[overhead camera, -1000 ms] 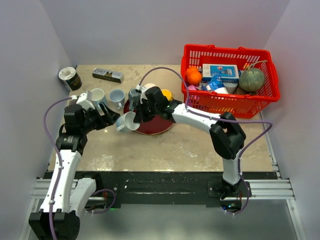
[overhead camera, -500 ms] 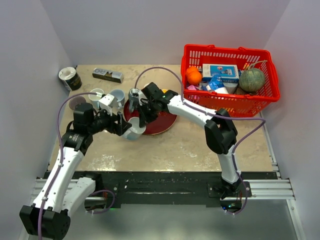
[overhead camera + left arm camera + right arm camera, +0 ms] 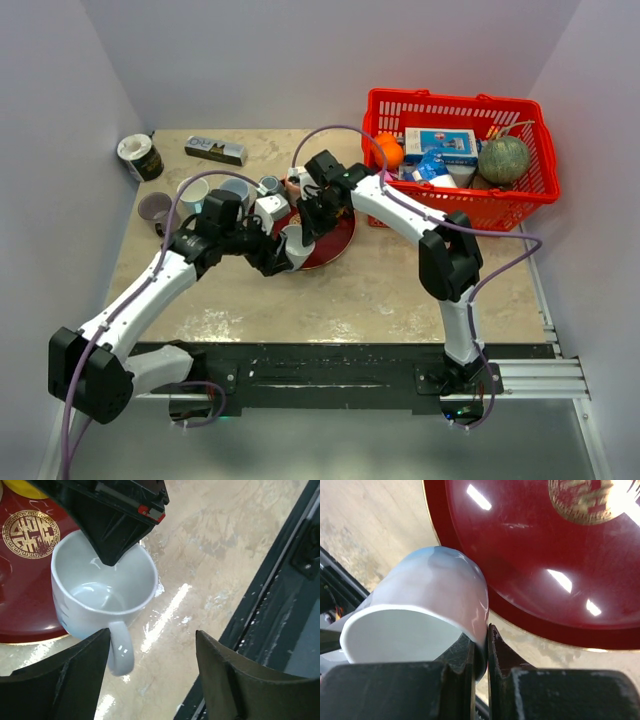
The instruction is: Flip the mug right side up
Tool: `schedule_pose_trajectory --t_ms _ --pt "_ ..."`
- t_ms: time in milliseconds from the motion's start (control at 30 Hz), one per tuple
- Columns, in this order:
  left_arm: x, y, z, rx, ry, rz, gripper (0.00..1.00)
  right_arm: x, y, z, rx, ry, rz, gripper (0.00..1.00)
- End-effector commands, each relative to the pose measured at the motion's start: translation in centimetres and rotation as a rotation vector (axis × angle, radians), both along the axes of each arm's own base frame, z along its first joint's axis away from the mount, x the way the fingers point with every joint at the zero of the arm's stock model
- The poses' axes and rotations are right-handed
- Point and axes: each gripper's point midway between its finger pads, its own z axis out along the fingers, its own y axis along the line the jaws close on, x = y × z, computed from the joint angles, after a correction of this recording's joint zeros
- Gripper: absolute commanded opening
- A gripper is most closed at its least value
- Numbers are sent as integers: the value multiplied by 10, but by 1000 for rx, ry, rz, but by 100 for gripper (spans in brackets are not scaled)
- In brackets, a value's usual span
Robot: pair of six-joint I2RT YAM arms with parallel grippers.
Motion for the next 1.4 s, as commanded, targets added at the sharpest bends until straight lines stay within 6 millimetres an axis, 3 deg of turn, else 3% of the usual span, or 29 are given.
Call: schedule_pose_trajectory --t_ms 0,200,467,667,767,867,900,933,1000,1033,1100,1200,1300,1367 --pt "19 -1 10 88 -121 36 70 -7 12 64 138 -66 46 0" --pt "32 1 29 114 -233 75 65 -13 5 69 131 -67 50 0" --pt "24 4 2 216 -156 44 64 -14 0 73 125 -76 46 0" --pt "23 4 -3 256 -148 60 52 -12 -2 75 119 -82 42 0" --pt "22 4 -9 274 -141 63 43 -12 -3 74 115 -80 41 0" --pt "26 7 -17 325 -144 105 24 -10 -2 75 119 -78 27 0" --pt "28 9 -19 342 -146 123 6 -9 -2 75 121 -77 22 0" --pt "32 14 -21 369 -148 163 0 -7 -1 76 127 -83 16 4" --pt "38 17 -25 388 -151 209 0 -4 -1 74 124 -76 0 12" --pt "42 21 -23 394 -159 257 0 -1 -1 74 125 -76 -8 27" --pt "46 24 -17 380 -174 314 0 3 -1 72 115 -79 -31 33" --pt "48 30 -6 331 -202 410 0 14 -4 74 108 -112 -97 55" --pt "50 43 2 316 -217 511 0 29 -7 84 120 -170 -190 74" --pt "51 56 11 307 -225 612 0 37 -11 97 144 -195 -246 77"
